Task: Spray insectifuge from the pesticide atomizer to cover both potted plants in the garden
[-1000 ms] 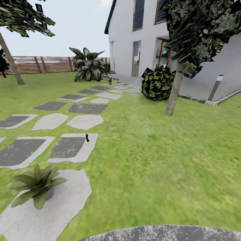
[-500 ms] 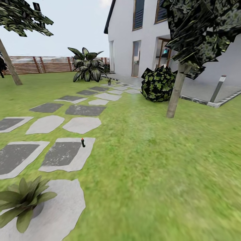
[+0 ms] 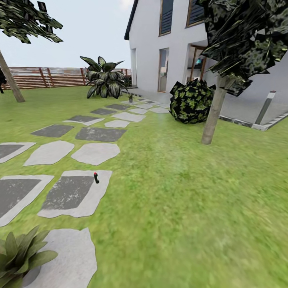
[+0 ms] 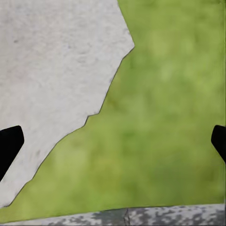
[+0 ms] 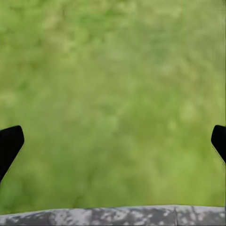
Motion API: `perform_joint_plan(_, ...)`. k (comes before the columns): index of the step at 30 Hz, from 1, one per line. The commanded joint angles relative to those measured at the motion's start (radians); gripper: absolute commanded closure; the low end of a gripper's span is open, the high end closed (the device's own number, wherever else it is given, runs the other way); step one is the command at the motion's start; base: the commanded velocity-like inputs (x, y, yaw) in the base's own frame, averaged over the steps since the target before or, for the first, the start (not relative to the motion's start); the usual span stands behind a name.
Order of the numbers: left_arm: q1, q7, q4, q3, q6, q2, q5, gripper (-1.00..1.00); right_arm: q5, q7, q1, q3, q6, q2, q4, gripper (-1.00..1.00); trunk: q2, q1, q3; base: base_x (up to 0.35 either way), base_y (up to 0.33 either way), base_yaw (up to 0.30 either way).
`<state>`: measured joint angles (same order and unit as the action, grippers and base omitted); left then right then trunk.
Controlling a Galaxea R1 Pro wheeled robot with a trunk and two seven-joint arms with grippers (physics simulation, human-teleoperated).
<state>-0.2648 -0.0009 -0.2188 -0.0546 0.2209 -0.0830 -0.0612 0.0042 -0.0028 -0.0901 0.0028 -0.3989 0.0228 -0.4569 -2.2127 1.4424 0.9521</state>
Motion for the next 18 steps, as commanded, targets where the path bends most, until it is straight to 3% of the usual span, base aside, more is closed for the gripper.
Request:
perform_joint_plan(1,-0.001,-0.001,0.001,-0.001,0.003,0.000,-0.006,-1.00,0.000,0.000,0.000,0.000,-0.003,0.000,0.001,-1.00,0.000,0.000,0.001,0.340,0.000,0.088)
perform_joint_plan(10,-0.001,-0.001,0.001,-0.001,0.003,0.000,-0.007,-1.00,0.000,0.000,0.000,0.000,-0.003,0.000,0.000,-1.00,0.000,0.000,0.001,0.340,0.000,0.214)
perform_joint_plan(18,-0.001,-0.001,0.001,-0.001,0.003,0.000,-0.007,-1.00,0.000,0.000,-0.001,0.000,-0.003,-0.001,0.000,-1.00,0.000,0.000,0.001,0.340,0.000,0.038)
